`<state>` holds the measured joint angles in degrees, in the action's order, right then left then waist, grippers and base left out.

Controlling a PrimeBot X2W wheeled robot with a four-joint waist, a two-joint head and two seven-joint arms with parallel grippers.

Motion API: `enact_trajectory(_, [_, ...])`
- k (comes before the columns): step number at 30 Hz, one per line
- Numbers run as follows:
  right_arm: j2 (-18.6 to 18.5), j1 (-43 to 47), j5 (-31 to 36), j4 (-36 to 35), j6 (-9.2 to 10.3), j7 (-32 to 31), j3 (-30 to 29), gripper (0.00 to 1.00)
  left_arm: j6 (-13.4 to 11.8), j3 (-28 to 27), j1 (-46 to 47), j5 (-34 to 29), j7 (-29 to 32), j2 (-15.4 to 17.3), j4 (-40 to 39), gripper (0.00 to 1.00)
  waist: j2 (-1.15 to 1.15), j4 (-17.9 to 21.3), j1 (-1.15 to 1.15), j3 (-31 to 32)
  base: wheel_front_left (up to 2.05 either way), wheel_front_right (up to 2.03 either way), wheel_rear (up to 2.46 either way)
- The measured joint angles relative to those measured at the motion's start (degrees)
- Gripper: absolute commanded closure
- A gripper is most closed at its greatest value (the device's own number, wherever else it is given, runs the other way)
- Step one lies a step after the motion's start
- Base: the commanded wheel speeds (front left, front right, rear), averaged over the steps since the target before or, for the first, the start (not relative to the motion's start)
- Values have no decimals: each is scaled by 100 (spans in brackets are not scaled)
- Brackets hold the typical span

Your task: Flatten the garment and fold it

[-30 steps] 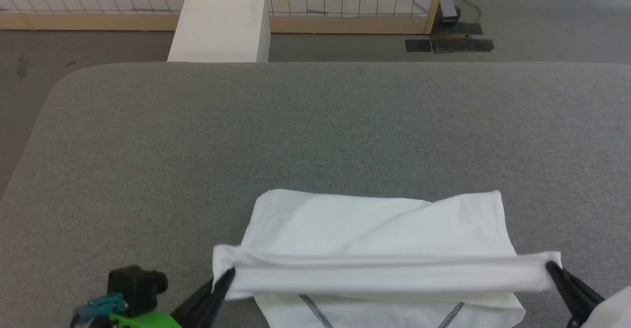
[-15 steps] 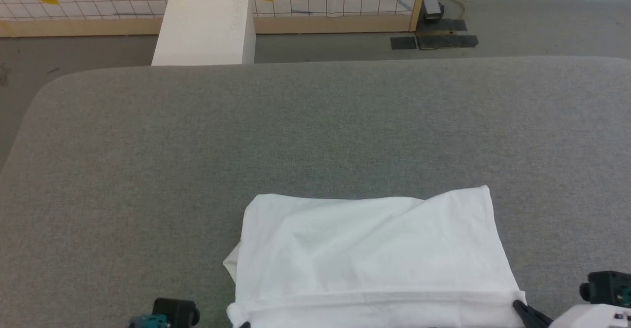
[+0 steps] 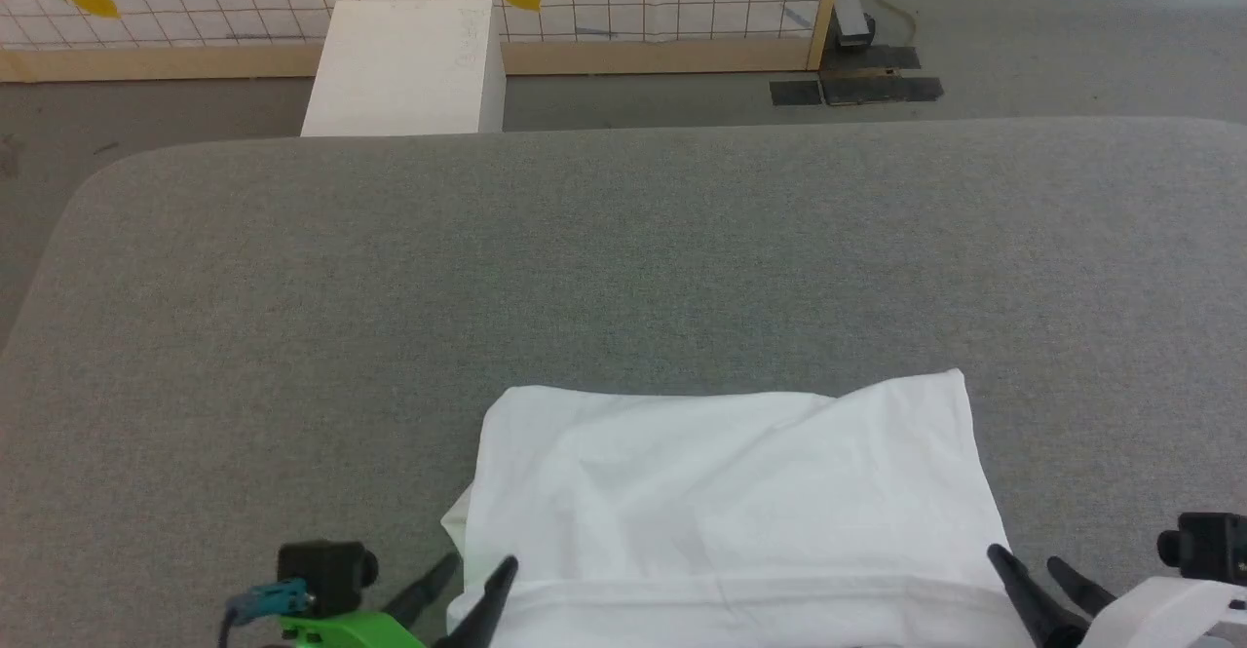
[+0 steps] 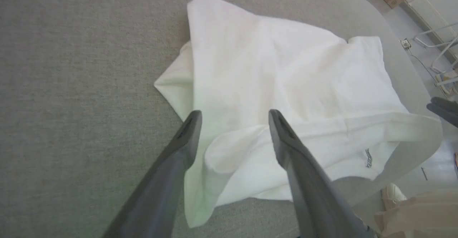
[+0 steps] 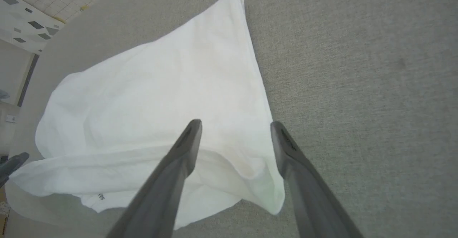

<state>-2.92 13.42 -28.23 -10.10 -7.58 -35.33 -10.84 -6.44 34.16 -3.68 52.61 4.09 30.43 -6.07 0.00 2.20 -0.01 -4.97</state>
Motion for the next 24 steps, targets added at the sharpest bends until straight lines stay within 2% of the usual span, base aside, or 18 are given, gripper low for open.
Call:
enact_trajectory(4, [0, 114, -166, -436, 0, 203, -260, 0, -372, -433, -135, -130, -688, 8, -554, 0, 0, 7, 0, -24, 0, 0, 0])
enact_trajectory(7, [-2, 125, -152, -595, 0, 433, -405, 0, -825, -902, -156, -625, -1585, -74, -867, 0, 0, 5, 0, -68, 0, 0, 0])
enact_trajectory(10, [-4, 122, 94, -575, 1, 550, -386, 0, -1137, -1322, -153, -1217, -1857, -337, -1092, 0, 0, -11, 0, -124, 0, 0, 0])
enact_trajectory(13, [-3, 59, 162, -397, 1, 553, -244, 0, -1341, -1535, -154, -2162, -1868, -386, -1151, 0, 0, -34, 0, -191, 0, 0, 0])
enact_trajectory(17, [2, -173, 376, -69, 1, 506, -87, 0, -1380, -1533, -313, -2883, -1882, -576, -1066, 0, 0, -77, 0, -281, 0, 0, 0])
enact_trajectory(20, [3, -309, 446, 181, 1, 509, -81, 0, -1354, -1524, -478, -2993, -1882, -777, -978, 0, 0, -159, 1, -329, 0, 0, 0])
enact_trajectory(24, [-29, -439, 535, 570, 1, 532, -132, 0, -1161, -1568, -539, -3016, -1882, -945, -893, 0, 0, -300, 0, -406, 0, 0, 0])
